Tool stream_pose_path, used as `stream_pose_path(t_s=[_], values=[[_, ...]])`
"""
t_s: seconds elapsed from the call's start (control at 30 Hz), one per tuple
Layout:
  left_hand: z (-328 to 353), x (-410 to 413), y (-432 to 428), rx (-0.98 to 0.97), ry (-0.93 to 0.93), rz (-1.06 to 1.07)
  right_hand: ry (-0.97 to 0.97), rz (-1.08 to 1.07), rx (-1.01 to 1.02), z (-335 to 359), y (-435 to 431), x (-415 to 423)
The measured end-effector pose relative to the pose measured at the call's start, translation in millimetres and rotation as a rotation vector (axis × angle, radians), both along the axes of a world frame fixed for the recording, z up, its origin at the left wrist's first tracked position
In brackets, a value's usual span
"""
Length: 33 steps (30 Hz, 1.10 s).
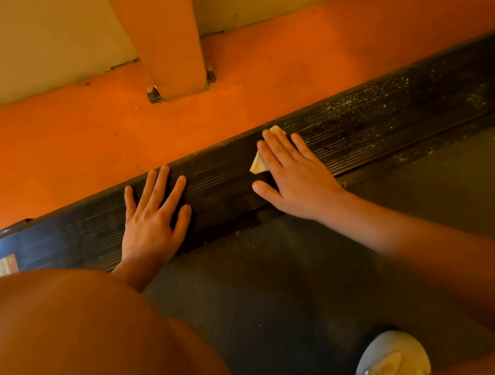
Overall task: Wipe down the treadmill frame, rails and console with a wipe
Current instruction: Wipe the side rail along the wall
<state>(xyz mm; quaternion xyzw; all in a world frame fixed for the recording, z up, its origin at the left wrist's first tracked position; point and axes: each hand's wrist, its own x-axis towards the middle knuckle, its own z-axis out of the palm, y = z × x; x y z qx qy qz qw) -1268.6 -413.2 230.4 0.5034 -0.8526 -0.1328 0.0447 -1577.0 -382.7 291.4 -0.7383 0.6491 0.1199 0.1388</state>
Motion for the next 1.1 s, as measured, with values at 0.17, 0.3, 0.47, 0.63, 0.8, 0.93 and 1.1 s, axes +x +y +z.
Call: stream_pose_path(t_s=[0.17, 0.3, 0.47, 0.63, 0.8, 0.93, 1.1], values=[[1.0, -1.3, -0.3, -0.011, 0.021, 0.003, -0.029, -0.016, 0.011, 2.1, 30.5, -3.5], [2.3, -3.4, 0.4, -0.019, 0.027, 0.003, -0.060, 0.013, 0.054, 1.9, 61.6, 2.3], [-0.2, 0.1, 0.5, -0.011, 0.009, 0.000, -0.007, 0.007, 0.004, -2.6, -9.5, -7.7], [0.2, -2.2, -0.3, -0.018, 0.019, 0.000, -0.060, -0.014, 0.024, 2.5, 46.5, -1.8], [0.3, -2.5, 0.2, -0.030, 0.040, 0.004, -0.021, 0.032, 0.032, -0.2, 26.9, 1.7], [-0.8, -0.1, 1.0, -0.016, 0.013, 0.002, -0.017, 0.014, 0.024, 1.2, -16.0, -5.5], [0.3, -1.2, 0.4, -0.027, 0.030, 0.003, -0.068, -0.041, 0.063, 5.4, 57.3, 10.8]])
